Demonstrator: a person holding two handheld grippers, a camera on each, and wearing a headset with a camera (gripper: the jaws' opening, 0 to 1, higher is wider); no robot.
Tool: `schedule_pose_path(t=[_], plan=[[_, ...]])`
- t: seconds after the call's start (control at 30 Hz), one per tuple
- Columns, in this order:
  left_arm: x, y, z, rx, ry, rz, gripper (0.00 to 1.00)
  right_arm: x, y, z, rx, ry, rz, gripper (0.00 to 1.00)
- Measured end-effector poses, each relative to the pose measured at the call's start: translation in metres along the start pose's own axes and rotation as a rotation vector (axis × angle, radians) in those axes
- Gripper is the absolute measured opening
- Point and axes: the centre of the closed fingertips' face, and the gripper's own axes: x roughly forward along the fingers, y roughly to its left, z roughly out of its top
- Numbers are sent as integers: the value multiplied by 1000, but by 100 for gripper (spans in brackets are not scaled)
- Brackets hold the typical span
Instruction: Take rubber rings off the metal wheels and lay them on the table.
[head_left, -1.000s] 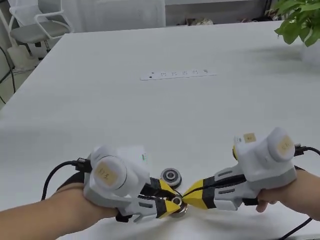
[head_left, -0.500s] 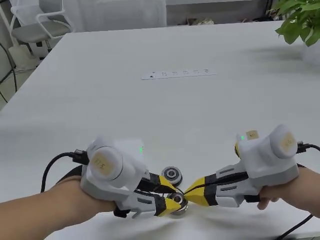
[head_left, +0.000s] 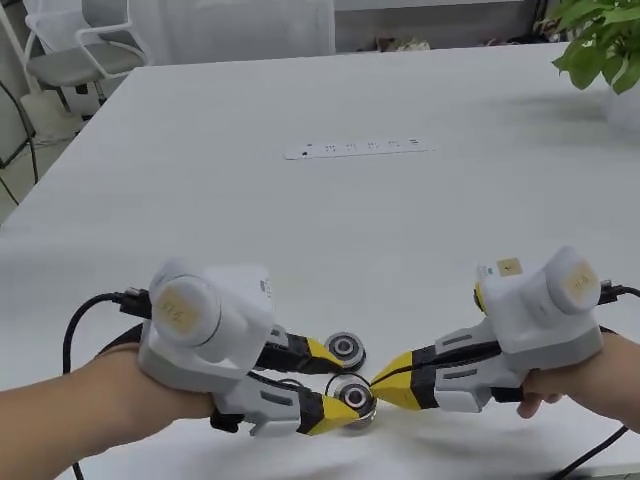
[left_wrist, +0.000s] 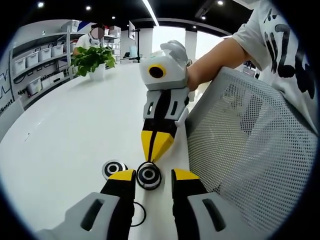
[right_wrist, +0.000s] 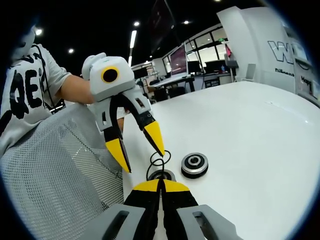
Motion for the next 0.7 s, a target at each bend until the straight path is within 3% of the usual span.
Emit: schedule_pose_path(t=[0.3,0.7], plan=[[-12,-2,3,-15,-17,13,30,-1,0,1,3,0,3,0],[-32,4,12,-36,-61,61,38,-1,1,8,10,-15,9,0]])
